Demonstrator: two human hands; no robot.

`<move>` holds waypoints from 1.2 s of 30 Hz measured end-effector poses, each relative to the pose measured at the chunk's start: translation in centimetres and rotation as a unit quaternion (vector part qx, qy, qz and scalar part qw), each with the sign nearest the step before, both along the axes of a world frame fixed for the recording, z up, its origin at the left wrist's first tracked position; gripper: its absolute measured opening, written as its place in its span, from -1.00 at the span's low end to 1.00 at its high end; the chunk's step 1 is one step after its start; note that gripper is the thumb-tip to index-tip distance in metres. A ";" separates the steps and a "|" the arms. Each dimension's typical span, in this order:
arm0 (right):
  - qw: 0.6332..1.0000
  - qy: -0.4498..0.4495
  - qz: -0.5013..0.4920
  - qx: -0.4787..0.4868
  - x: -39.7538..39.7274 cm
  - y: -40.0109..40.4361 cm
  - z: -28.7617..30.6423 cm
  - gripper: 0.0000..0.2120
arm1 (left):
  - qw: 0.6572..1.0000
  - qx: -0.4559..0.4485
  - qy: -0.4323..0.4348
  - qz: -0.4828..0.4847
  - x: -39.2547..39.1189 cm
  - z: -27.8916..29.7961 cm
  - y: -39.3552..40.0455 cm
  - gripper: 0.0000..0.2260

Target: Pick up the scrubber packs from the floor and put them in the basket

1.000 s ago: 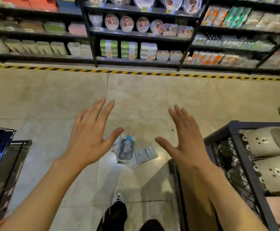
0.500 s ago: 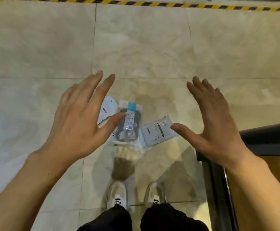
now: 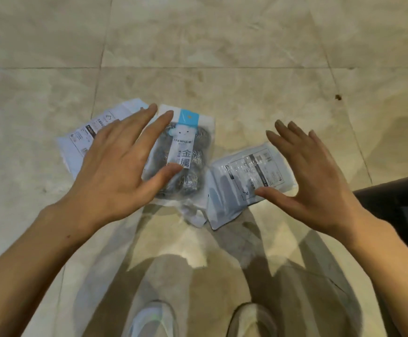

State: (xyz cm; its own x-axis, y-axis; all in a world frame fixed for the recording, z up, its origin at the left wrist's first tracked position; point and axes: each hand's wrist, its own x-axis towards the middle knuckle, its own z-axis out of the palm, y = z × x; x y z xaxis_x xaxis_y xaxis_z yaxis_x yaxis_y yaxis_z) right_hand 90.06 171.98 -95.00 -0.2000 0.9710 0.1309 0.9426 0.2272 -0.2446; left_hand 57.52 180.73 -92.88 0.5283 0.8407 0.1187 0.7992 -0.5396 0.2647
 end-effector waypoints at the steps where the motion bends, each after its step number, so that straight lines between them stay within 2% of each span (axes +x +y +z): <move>1: 1.000 -0.009 0.003 -0.005 0.2 0.0 -0.6 -0.13 | 1.000 -0.005 -0.004 0.001 0.2 -0.2 -0.1 -0.29; 7: 0.998 -0.042 0.026 -0.039 0.6 0.1 -2.6 -0.08 | 0.999 -0.007 -0.031 0.034 -0.1 0.5 -0.6 -0.29; 16: 0.973 -0.169 0.108 -0.113 0.7 1.5 -11.9 -0.10 | 0.999 0.007 -0.019 0.038 -1.0 0.0 -0.3 -0.30; 20: 0.975 -0.164 0.099 -0.114 0.3 1.8 -13.4 -0.04 | 0.999 -0.004 -0.025 0.045 -1.0 0.0 -0.9 -0.30; 27: 0.977 -0.168 0.104 -0.079 0.8 2.0 -14.9 -0.18 | 0.999 -0.009 -0.012 0.040 -0.9 -0.7 -0.9 -0.31; 32: 0.982 -0.175 0.073 -0.018 0.0 2.4 -15.1 -0.36 | 0.999 -0.019 -0.014 0.036 -1.3 -0.7 -1.5 -0.32; 36: 0.989 -0.136 0.064 0.002 0.4 3.3 -13.8 -0.49 | 0.998 -0.015 -0.019 0.051 -2.1 -0.5 -1.8 -0.33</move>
